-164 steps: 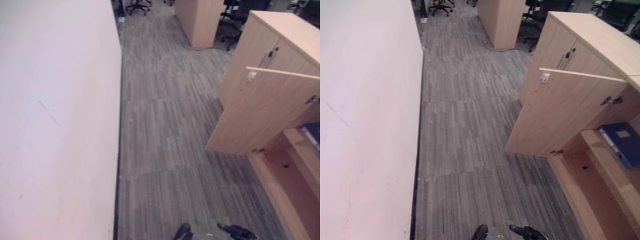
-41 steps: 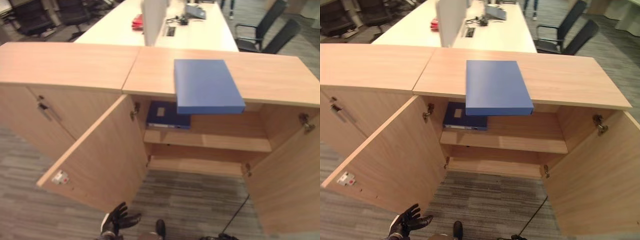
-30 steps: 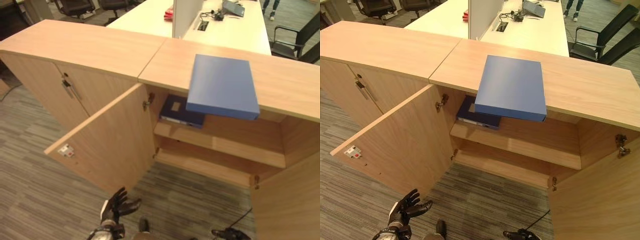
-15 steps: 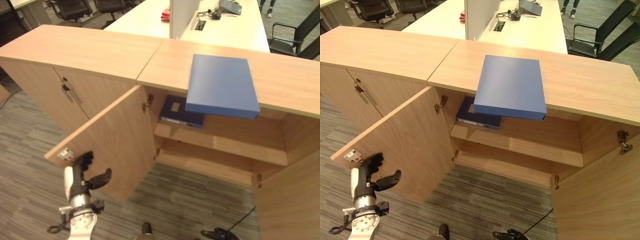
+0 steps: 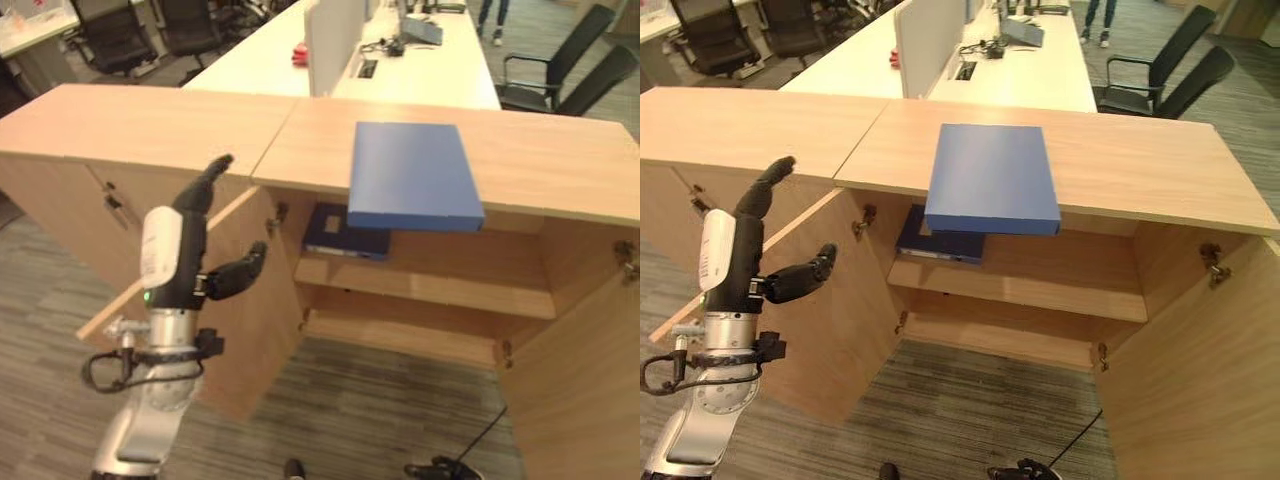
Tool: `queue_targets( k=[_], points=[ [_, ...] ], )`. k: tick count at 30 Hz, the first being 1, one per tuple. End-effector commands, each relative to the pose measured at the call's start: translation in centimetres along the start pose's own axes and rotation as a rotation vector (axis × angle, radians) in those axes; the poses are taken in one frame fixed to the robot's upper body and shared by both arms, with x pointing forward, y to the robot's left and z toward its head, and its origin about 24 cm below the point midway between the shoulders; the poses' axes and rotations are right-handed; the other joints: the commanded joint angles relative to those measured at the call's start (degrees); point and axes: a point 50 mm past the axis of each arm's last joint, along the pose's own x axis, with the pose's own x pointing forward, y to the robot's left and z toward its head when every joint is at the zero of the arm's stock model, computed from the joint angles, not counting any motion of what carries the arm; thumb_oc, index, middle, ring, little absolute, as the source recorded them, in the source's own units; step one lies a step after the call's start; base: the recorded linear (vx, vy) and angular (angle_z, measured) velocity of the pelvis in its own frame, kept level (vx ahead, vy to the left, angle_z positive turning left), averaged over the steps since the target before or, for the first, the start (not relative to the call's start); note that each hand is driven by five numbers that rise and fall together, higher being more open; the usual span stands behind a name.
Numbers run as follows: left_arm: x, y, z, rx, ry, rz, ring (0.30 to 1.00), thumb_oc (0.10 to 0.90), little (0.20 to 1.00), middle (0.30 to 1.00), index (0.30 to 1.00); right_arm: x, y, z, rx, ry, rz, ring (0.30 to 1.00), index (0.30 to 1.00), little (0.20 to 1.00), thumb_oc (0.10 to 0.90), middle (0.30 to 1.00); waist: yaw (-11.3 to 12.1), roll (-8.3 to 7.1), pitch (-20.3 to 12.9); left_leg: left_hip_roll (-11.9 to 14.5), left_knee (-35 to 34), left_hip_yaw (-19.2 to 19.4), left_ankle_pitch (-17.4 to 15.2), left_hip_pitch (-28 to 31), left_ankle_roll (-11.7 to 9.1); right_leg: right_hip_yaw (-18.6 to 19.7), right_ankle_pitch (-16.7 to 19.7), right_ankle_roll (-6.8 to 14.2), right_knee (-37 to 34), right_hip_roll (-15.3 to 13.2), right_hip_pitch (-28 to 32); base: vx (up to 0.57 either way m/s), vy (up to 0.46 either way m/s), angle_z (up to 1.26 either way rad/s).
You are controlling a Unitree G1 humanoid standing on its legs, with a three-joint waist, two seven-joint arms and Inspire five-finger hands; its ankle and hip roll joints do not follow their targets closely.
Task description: Put the empty folder in the office cabinet
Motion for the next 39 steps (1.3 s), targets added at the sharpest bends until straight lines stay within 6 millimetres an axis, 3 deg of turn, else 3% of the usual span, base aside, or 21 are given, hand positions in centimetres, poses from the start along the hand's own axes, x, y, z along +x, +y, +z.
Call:
queue_targets(
  k=[1, 10, 20, 26, 39],
  points=[
    [2.9, 1.3, 4.0, 0.024, -0.284, 0.024, 0.900, 0.800, 0.900, 0.900, 0.900, 0.2, 0.5, 1.5, -0.065, -0.034, -0.001, 0.900, 0.900, 0.900, 0.800, 0.900, -0.2, -2.11, -2.6, 2.3, -0.6, -1.0, -2.5, -0.5, -3.9, 1.6, -3.9, 3.4, 0.1, -0.7, 1.2, 0.01, -0.012, -0.15],
    [6.8, -1.7, 6.8, 0.061, -0.466, -0.091, 0.900, 0.800, 0.900, 0.900, 0.900, 0.2, 0.2, 1.8, -0.098, -0.037, -0.012, 0.900, 0.900, 0.900, 0.800, 0.900, -3.1, -1.30, -3.8, 2.6, -0.6, 0.1, -2.9, 0.5, -3.9, 3.0, -3.9, 3.6, 0.1, -0.6, 0.9, 0.01, 0.003, -0.08],
    [9.2, -3.2, 6.8, 0.271, -0.520, -0.105, 0.900, 0.800, 0.900, 0.900, 0.900, 0.2, -0.7, 1.0, -0.093, 0.006, -0.051, 0.900, 0.900, 0.900, 0.800, 0.900, -4.5, -0.60, -4.5, 2.3, -0.6, 1.3, -3.6, 1.6, -3.9, 3.7, -3.9, 4.0, 0.1, -0.8, 1.3, 0.01, 0.012, -0.12],
    [10.4, -3.7, 6.2, 0.365, -0.511, -0.118, 0.900, 0.800, 0.900, 0.900, 0.900, 0.1, -1.5, 0.8, -0.092, 0.020, -0.073, 0.900, 0.900, 0.900, 0.800, 0.900, -5.1, -0.35, -4.7, 2.2, -0.6, 1.8, -3.8, 2.1, -3.9, 4.1, -3.8, 4.0, 0.1, -0.9, 1.5, 0.00, 0.000, 0.00],
    [11.5, -4.5, 1.3, 0.541, -0.269, -0.094, 0.900, 0.800, 0.900, 0.900, 0.900, 0.1, -1.8, 0.8, -0.080, 0.023, -0.080, 0.900, 0.900, 0.900, 0.800, 0.900, -6.0, -0.24, -4.9, 2.3, -0.6, 2.8, -3.8, 2.8, -3.8, 4.5, -3.9, 4.0, 0.1, -0.8, 1.8, 0.00, 0.000, -0.01]
  ],
)
